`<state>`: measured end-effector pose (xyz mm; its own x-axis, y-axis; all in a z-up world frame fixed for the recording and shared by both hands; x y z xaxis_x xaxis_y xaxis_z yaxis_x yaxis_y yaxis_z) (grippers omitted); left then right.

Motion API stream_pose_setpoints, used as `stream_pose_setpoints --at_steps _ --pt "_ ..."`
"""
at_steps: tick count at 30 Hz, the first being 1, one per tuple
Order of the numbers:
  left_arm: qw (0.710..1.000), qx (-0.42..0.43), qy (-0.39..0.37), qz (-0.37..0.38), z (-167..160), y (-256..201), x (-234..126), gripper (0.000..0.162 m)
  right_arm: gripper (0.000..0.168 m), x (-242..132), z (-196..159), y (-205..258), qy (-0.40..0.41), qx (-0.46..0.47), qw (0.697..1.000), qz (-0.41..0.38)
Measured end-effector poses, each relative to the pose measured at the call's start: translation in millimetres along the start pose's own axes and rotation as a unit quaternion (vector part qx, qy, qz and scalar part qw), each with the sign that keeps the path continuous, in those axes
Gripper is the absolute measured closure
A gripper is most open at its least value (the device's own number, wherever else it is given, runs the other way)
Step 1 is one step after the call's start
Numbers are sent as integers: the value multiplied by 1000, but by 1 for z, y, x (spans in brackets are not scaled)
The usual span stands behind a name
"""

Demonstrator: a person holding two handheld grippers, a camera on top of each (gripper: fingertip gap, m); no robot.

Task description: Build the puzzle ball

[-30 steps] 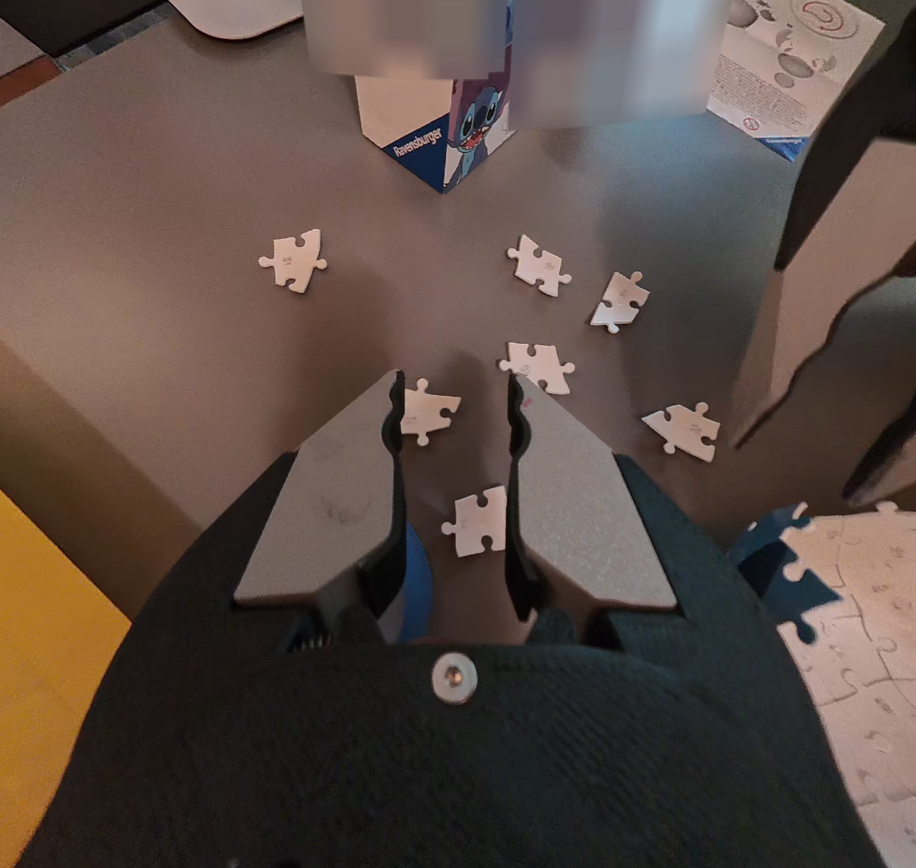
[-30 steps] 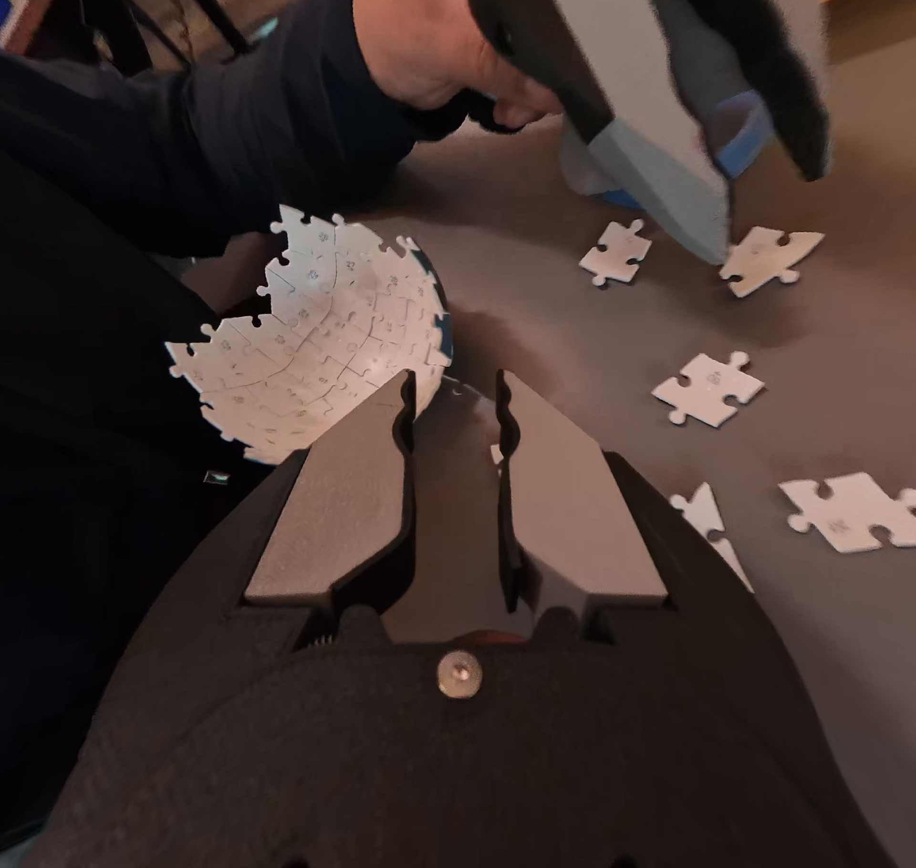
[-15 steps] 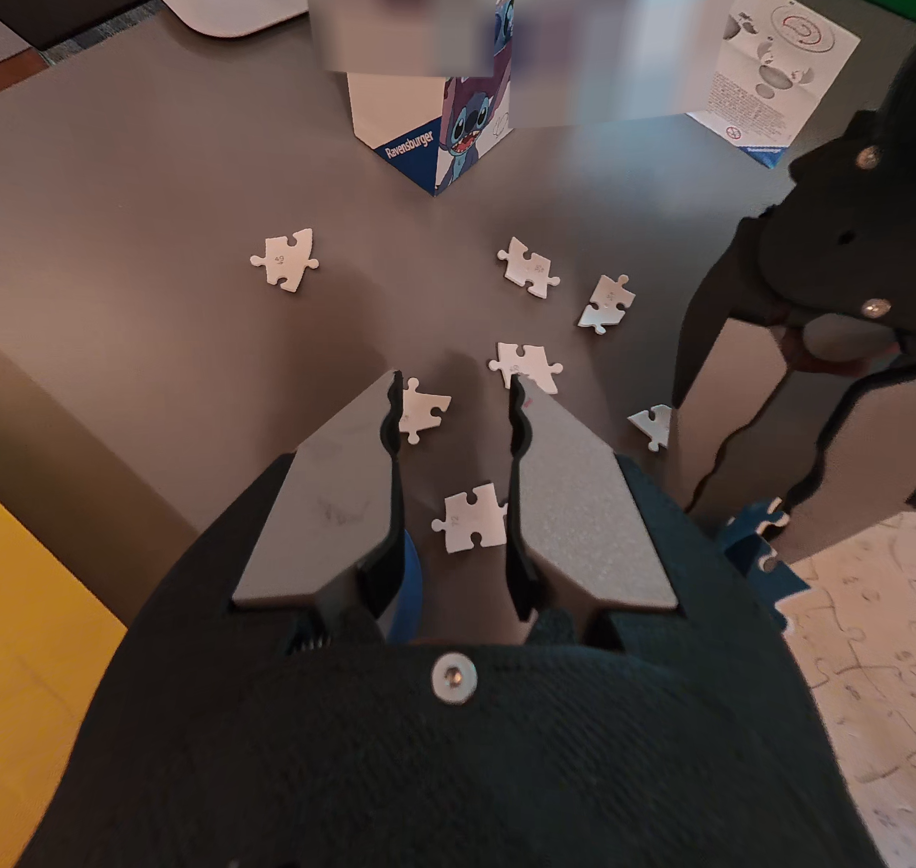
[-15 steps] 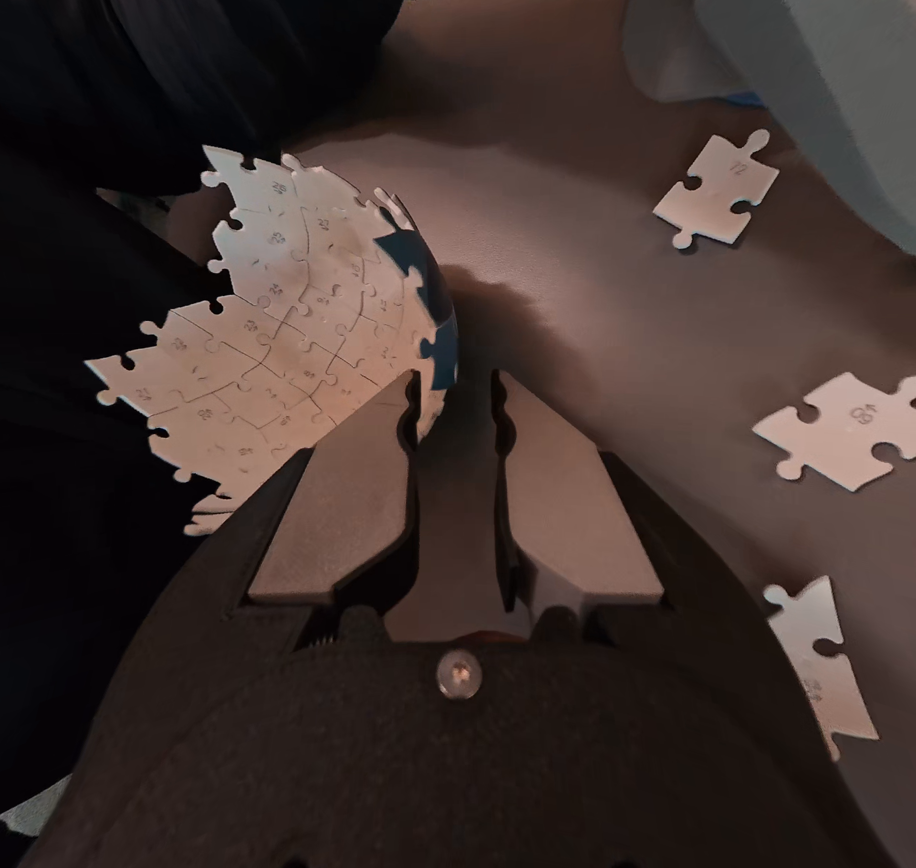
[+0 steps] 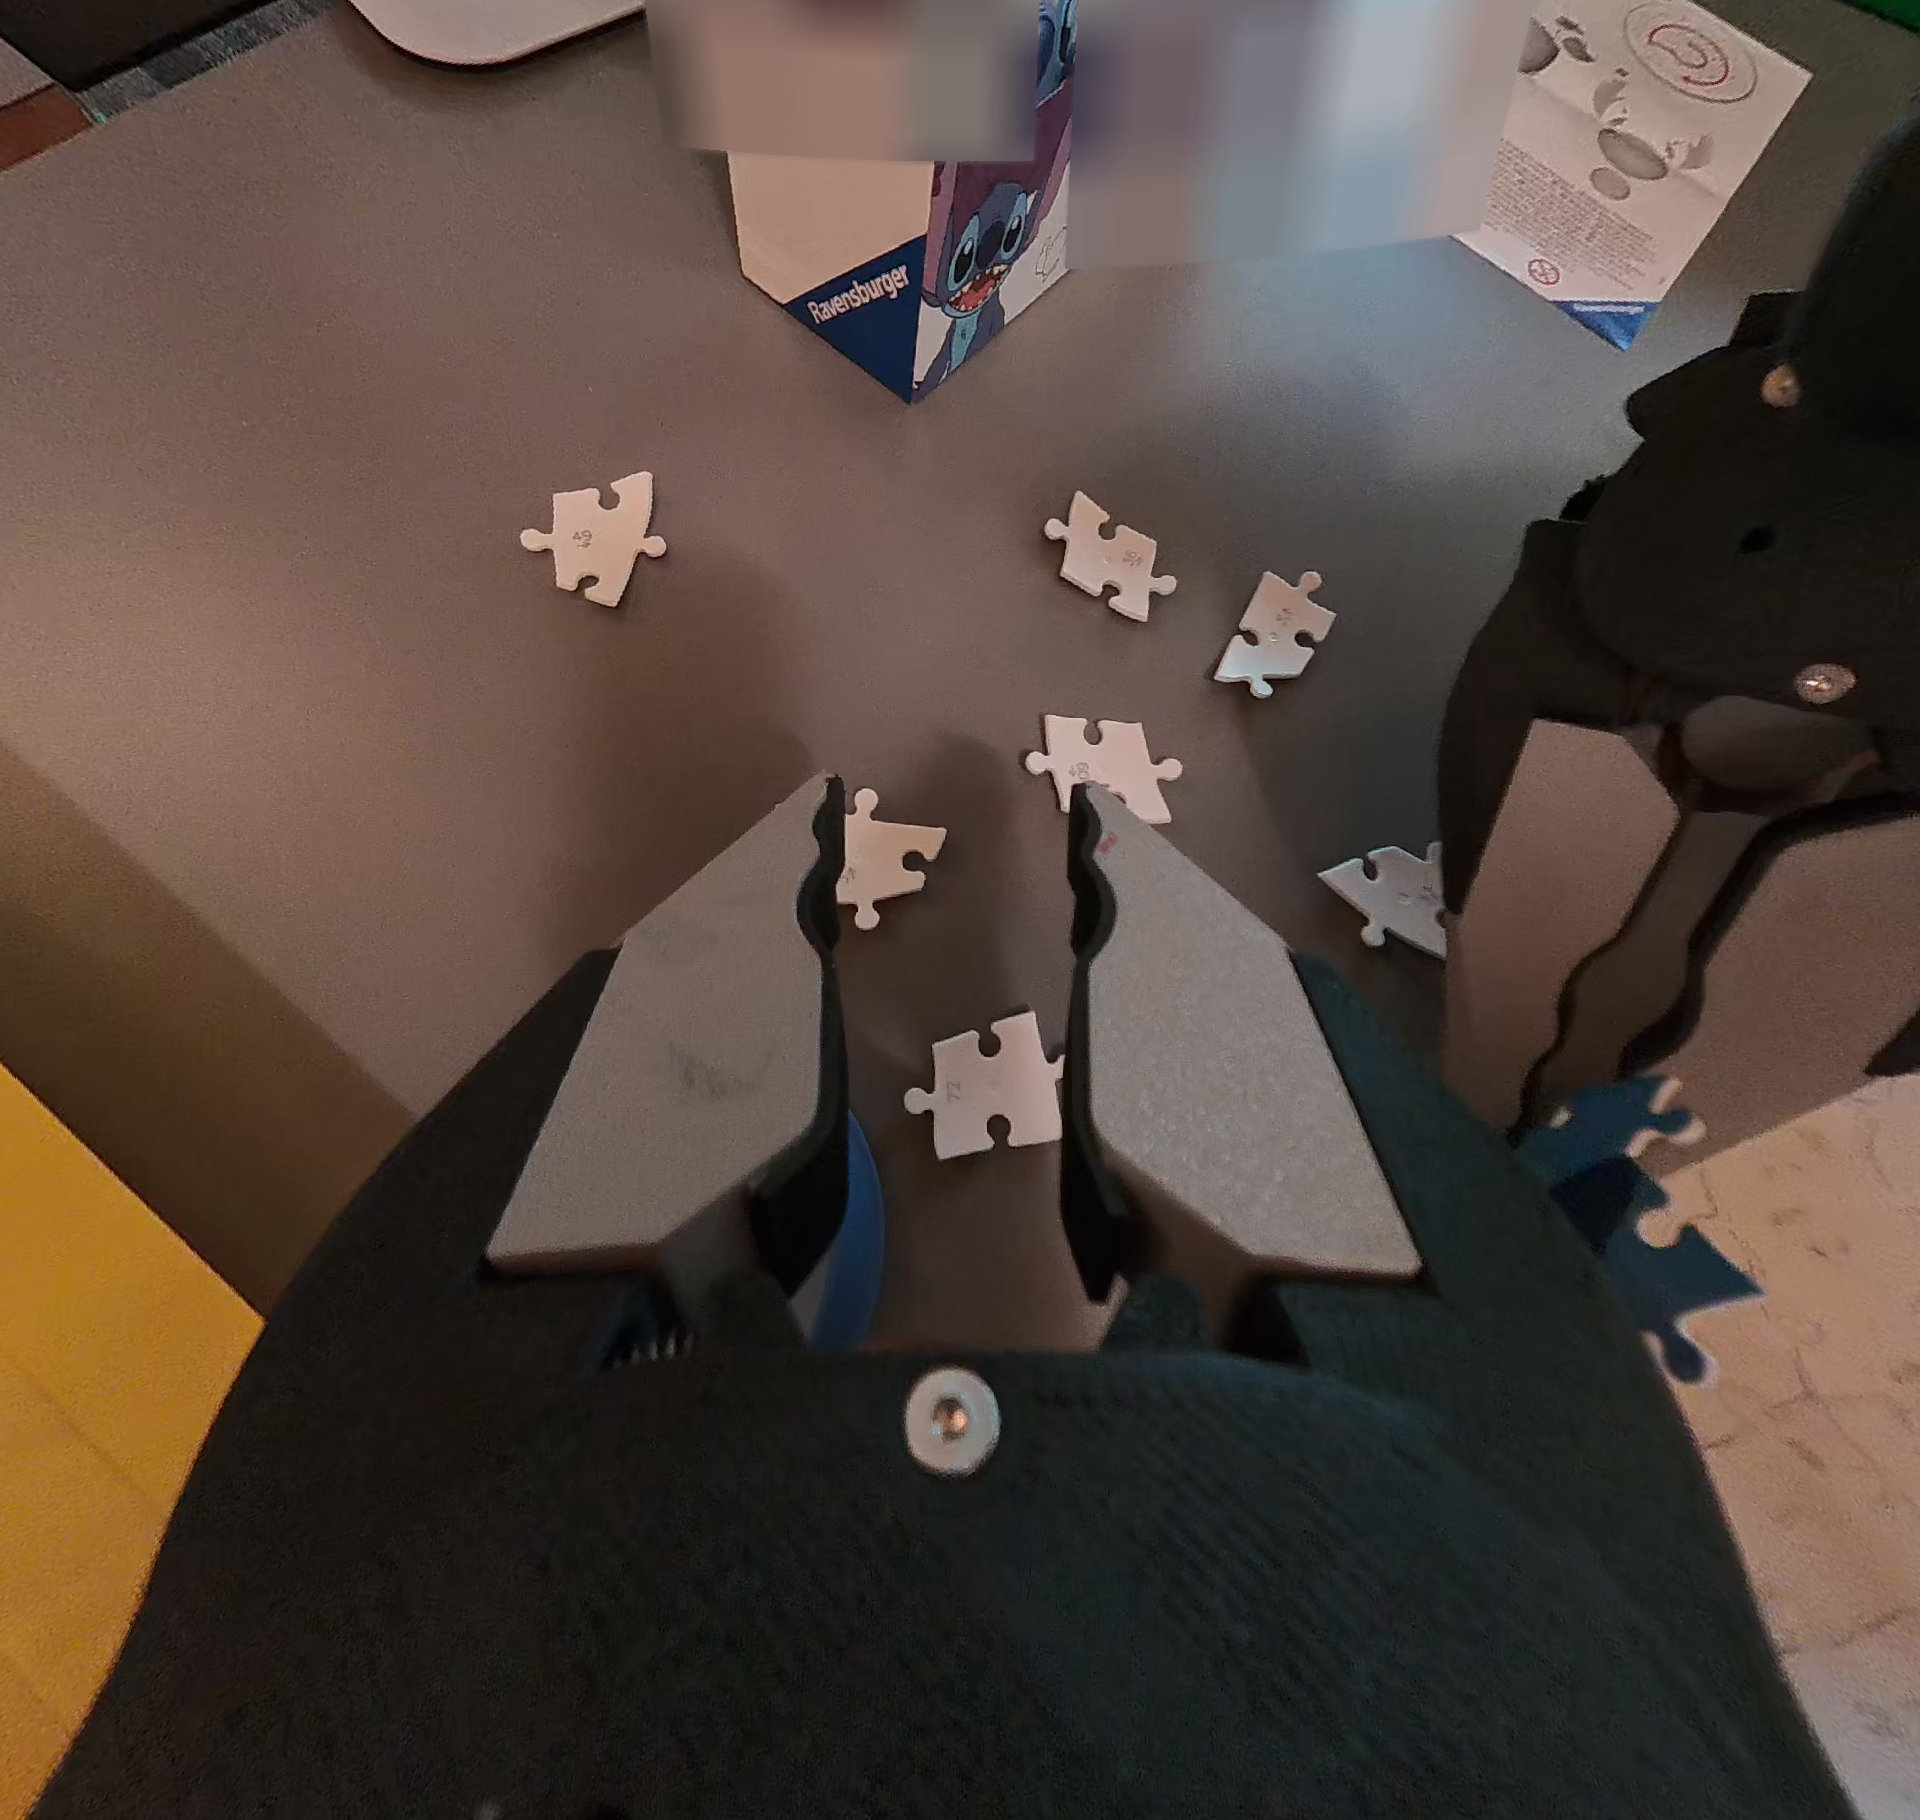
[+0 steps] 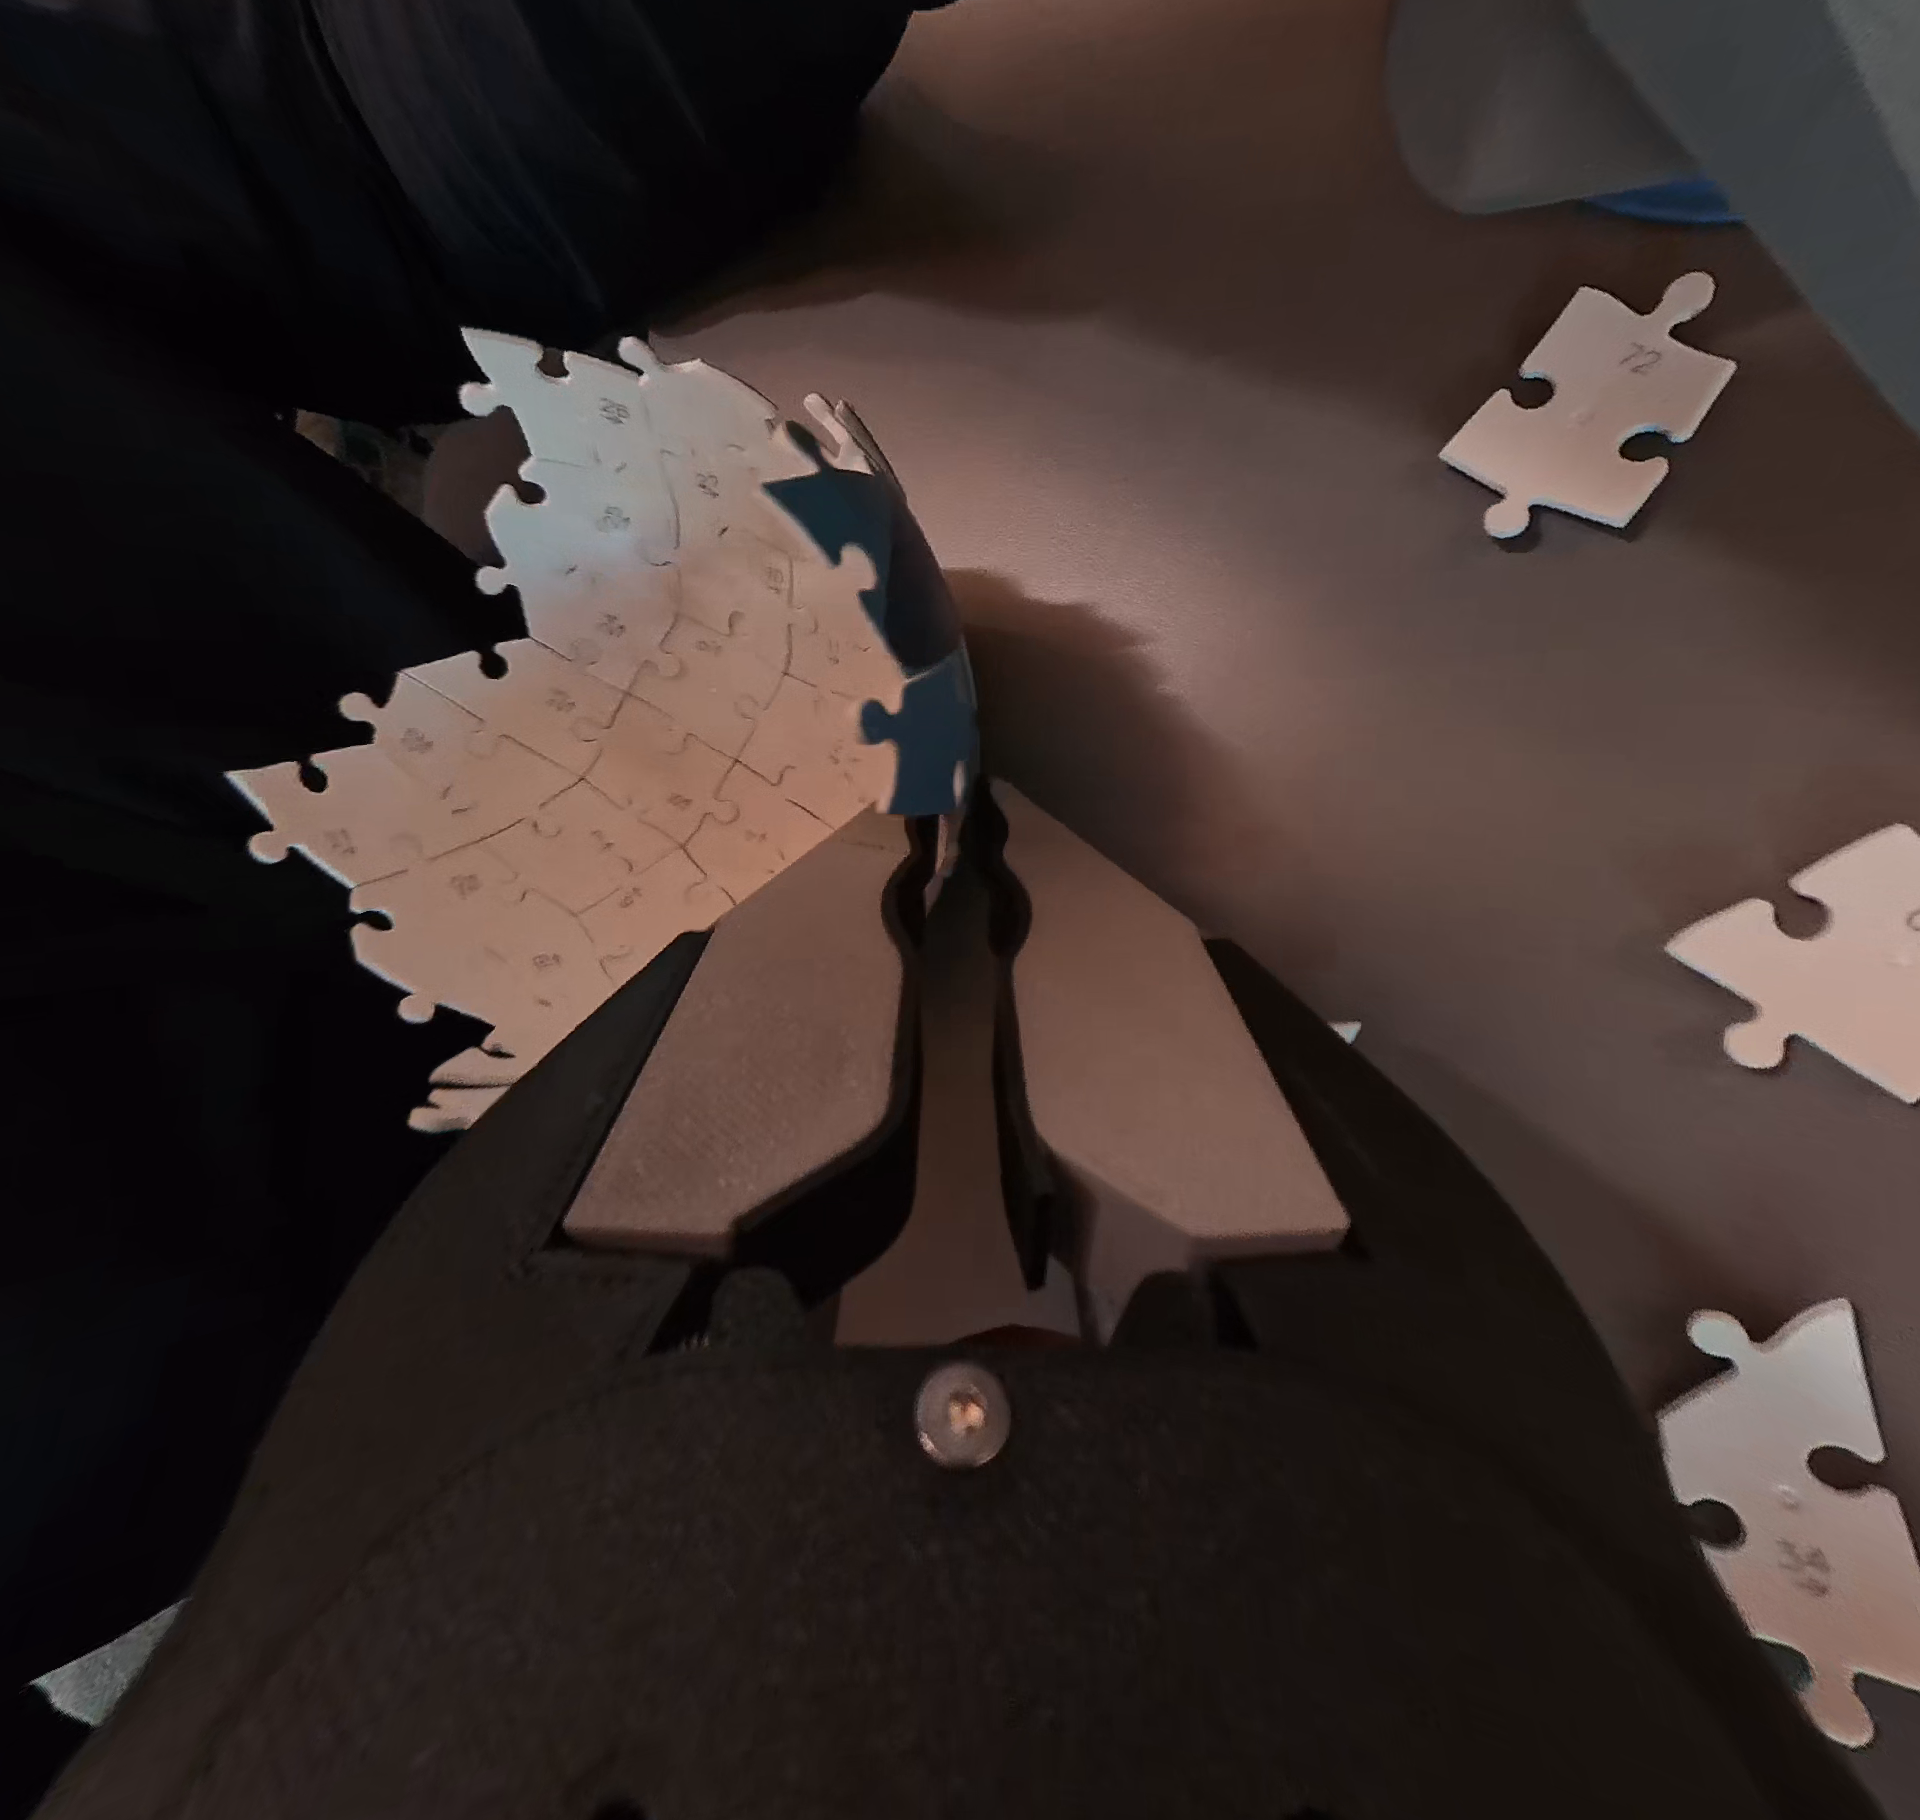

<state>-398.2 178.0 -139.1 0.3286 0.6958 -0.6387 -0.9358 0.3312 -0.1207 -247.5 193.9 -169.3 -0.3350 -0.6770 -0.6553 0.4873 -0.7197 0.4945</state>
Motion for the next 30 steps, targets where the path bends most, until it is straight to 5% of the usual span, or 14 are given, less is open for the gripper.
stream_pose_setpoints --at_steps 15,19,30 --pt "1000 -4 8 -1 -2 2 1 120 167 0 0 1 -7 -3 1000 7" --pt "998 -34 8 -60 -2 -1 -2 122 167 0 -1 0 -8 1 1000 14" --pt "995 -53 12 -87 -10 -26 -62 118 162 5 3 2 -6 -12 999 38"
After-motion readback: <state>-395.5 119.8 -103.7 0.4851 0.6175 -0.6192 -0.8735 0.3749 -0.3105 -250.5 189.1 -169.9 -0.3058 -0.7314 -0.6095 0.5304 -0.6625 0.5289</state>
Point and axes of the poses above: each gripper's, where its closed fingertips meet, x out along the fingers, z out of its top, y = z × x across the jaws, the point moved 10 cm from there along -x, back along the fingers
